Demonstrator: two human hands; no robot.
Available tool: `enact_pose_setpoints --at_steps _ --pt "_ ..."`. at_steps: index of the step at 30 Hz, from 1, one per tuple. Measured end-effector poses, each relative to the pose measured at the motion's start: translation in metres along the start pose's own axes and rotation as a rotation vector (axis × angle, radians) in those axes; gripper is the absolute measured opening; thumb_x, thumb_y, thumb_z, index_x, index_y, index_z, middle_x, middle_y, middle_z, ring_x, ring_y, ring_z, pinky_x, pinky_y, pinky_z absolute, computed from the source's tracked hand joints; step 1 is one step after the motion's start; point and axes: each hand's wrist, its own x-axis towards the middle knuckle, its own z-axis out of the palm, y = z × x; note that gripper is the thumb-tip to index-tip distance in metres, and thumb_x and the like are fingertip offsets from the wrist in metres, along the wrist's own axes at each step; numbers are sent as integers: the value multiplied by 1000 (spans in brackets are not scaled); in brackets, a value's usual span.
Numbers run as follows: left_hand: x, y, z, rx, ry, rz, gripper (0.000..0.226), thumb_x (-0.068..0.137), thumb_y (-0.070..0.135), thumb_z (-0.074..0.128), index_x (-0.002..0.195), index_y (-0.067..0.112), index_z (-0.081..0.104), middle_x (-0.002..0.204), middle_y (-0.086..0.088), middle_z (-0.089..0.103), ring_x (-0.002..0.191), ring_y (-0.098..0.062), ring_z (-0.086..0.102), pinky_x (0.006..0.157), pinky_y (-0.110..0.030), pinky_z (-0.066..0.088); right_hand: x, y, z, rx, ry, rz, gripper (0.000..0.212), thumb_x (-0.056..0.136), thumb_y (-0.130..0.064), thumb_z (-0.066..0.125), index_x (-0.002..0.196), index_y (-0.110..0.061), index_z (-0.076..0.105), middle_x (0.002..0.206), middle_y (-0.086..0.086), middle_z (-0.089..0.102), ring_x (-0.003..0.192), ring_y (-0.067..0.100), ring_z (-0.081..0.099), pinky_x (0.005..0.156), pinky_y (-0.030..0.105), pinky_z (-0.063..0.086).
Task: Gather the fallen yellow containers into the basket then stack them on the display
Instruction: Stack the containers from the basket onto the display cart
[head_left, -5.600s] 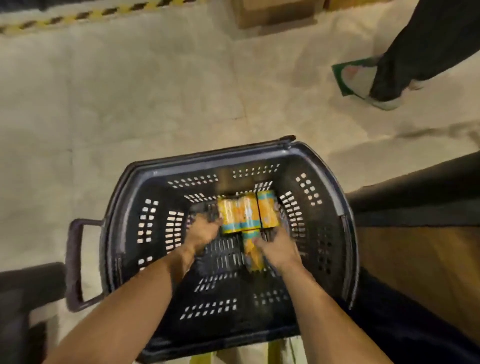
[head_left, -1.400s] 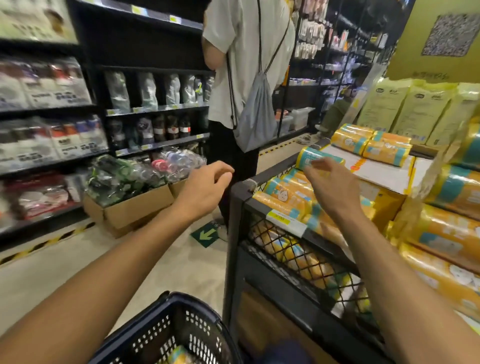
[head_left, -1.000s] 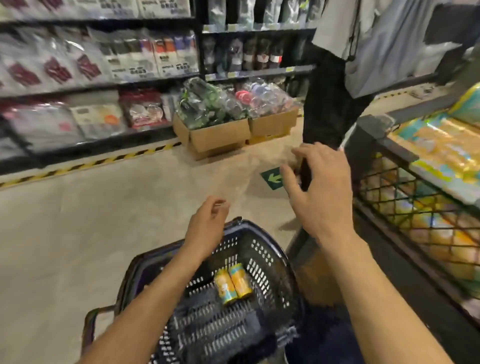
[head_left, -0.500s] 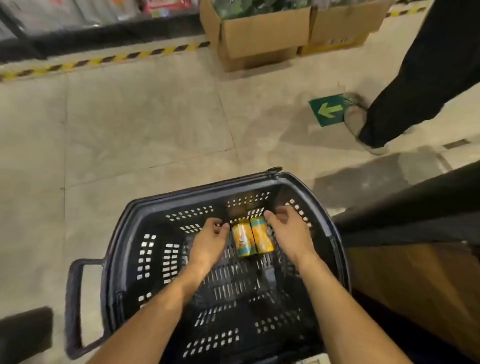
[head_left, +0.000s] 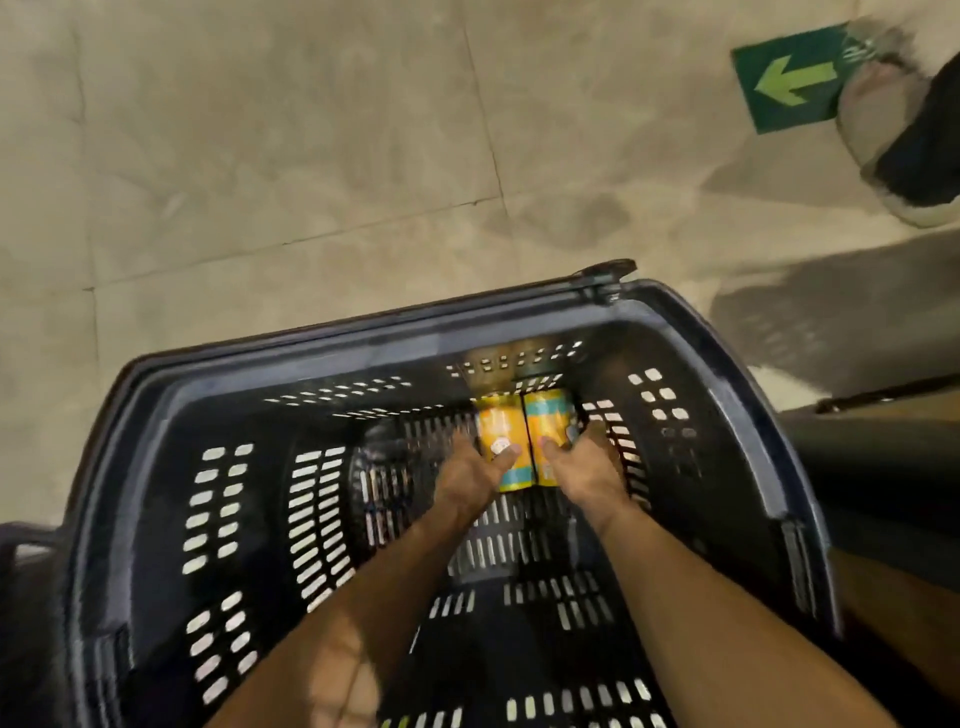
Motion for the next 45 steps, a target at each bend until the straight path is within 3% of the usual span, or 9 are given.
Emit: enact_pose_setpoints --at_steps 8,16,20,23,28,30,33,40,45 --pt "-35 27 -19 -53 -31 80 27 94 41 73 97 15 66 82 5 74 74 -1 72 64 -15 51 12 17 10 18 18 -64 61 85 -45 79 126 -6 58 122 16 67 113 34 64 98 36 50" --pt "-82 54 -66 -246 -80 26 43 90 45 76 108 12 54 108 -14 72 86 -26 76 71 -43 64 -63 -10 -30 363 -174 0 48 92 -33 68 128 -14 41 108 9 67 97 27 70 80 40 60" --pt "-134 80 -95 -233 -114 164 38 100 39 65 120 14 43 112 -6 66 88 -16 70 64 -25 57 -125 -18 -56 475 -153 -106 38 96 -39 65 124 -22 47 114 6 66 104 26 69 92 49 60" --pt "-183 105 -118 -234 -94 335 31 104 30 59 127 15 45 111 -1 65 86 -7 64 59 -12 47 -178 -24 -78 522 -80 -202 64 91 -59 68 136 -17 53 126 11 68 107 26 72 87 42 62" --pt "-269 156 -153 -375 -190 552 48 84 52 74 115 21 54 108 -6 67 87 -14 67 76 -30 56 -273 -30 -133 505 90 -363 40 101 -45 60 122 -11 60 108 7 70 78 0 69 61 12 51" --pt "-305 177 -163 -369 -205 651 58 73 68 70 111 28 55 108 -2 68 93 -14 68 85 -36 54 -311 -32 -154 547 176 -430 44 98 -51 64 120 -13 63 113 11 72 93 13 73 73 23 58" --pt "-358 209 -166 -381 -202 790 47 89 51 70 119 20 50 104 2 63 82 0 66 70 -21 52 -372 -34 -185 577 313 -510 62 81 -71 66 116 -19 65 112 9 74 102 25 73 94 48 58" --pt "-486 305 -173 -259 -285 1175 58 84 45 77 128 16 53 105 6 67 81 7 65 69 -13 51 -528 -22 -267 497 678 -714 40 97 -59 59 108 -20 63 96 -8 68 81 0 65 68 24 47" --pt "-566 386 -169 19 -350 1495 64 77 56 76 130 29 53 114 7 62 94 4 64 75 -16 53 -614 -1 -321 554 883 -762 49 90 -67 60 104 -20 65 94 -2 68 84 15 67 76 41 54"
